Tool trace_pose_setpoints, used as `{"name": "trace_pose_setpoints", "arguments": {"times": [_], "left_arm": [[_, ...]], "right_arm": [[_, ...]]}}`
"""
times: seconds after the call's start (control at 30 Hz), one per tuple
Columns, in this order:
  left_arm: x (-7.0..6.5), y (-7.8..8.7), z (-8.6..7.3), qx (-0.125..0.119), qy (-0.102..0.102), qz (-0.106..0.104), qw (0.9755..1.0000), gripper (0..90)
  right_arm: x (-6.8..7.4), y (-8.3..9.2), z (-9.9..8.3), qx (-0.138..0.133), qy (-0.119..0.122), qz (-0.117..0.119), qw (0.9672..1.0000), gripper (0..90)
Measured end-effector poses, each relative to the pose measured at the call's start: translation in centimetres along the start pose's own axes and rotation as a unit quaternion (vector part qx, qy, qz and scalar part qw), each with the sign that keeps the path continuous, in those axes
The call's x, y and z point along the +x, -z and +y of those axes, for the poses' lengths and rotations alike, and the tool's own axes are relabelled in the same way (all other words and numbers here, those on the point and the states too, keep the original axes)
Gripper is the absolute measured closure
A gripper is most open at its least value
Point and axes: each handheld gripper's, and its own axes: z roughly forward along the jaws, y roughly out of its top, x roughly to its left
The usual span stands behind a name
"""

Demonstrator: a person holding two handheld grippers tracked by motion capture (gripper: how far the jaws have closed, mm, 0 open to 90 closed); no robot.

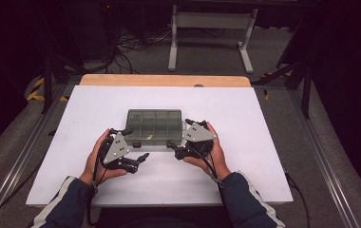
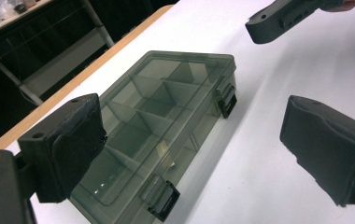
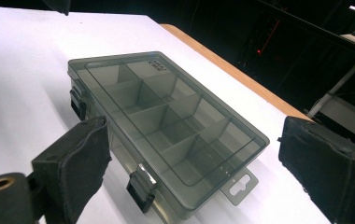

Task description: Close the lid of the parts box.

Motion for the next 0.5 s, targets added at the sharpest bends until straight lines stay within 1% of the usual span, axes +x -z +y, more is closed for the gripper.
{"name": "trace_pose_setpoints", "arguments": {"times": [0.47, 0.5], "left_arm": [[-0.4, 1.2, 0.0, -0.007, -0.005, 0.001, 1.0, 7.5], [-0.5, 1.4, 0.0, -0.005, -0.006, 0.0, 1.0, 7.5]], "right_arm": [[0.2, 1.3, -0.1, 0.002, 0.011, -0.001, 0.9999, 9.6], [0.2, 1.7, -0.1, 0.002, 0.014, -0.003, 0.9999, 9.6]]}}
